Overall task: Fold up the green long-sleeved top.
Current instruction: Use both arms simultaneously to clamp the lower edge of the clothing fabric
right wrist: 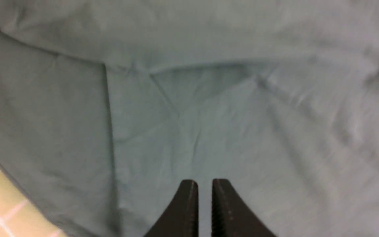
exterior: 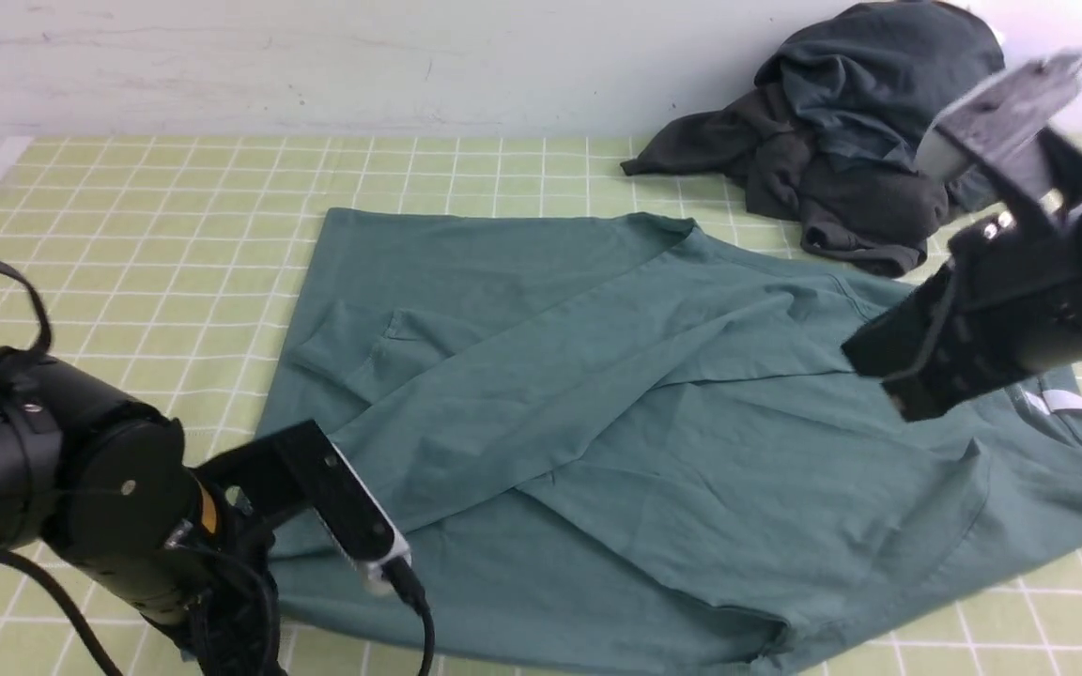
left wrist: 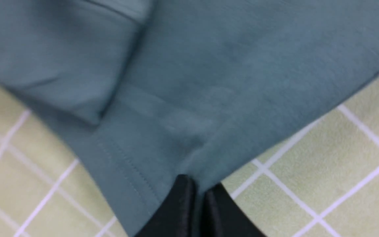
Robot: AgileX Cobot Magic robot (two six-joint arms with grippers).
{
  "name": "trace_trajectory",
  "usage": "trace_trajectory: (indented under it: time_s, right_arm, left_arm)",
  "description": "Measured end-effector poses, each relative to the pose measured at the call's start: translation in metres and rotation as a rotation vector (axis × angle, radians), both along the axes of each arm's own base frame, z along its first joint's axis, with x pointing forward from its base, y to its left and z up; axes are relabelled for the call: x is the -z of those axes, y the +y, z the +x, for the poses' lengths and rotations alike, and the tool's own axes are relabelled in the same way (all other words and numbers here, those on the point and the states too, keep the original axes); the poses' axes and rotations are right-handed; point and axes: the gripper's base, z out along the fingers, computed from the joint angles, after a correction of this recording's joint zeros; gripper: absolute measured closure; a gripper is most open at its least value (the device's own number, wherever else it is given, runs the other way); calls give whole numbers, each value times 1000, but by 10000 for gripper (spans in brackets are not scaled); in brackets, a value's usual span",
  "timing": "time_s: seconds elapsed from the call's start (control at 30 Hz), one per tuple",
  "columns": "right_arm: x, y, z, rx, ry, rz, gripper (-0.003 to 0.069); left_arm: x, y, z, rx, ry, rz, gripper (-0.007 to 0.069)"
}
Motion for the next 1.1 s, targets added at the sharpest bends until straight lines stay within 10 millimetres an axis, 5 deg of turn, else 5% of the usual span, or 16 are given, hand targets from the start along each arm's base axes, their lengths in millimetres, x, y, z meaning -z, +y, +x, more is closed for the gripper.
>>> trace_trajectory:
  time_s: [0.2,0.4,0.53,0.7,0.9,1.1]
  right_arm:
    - [31,-7,2,-276,-52,-322,652]
    - [110,-24,0,-453,171,-605,493]
    - [138,-37,-9,-546,162,-770,371]
    - [164,-40,-8,-625,54,-865,340]
    - [182,-38,1,-641,21,-882,385]
    - [176,-40,-2,-547,44,-862,619]
  left_arm:
    - [-10,2,-4,-68,-30,-34,618]
    - [-11,2,-6,-75,-18,-30,618]
    - [-11,2,-6,-75,-18,-30,618]
    - [-11,2,-6,-75,-18,-30,618]
    - [-11,2,-6,-76,-18,-30,618]
    - [-17,2,-6,-145,23,-41,618]
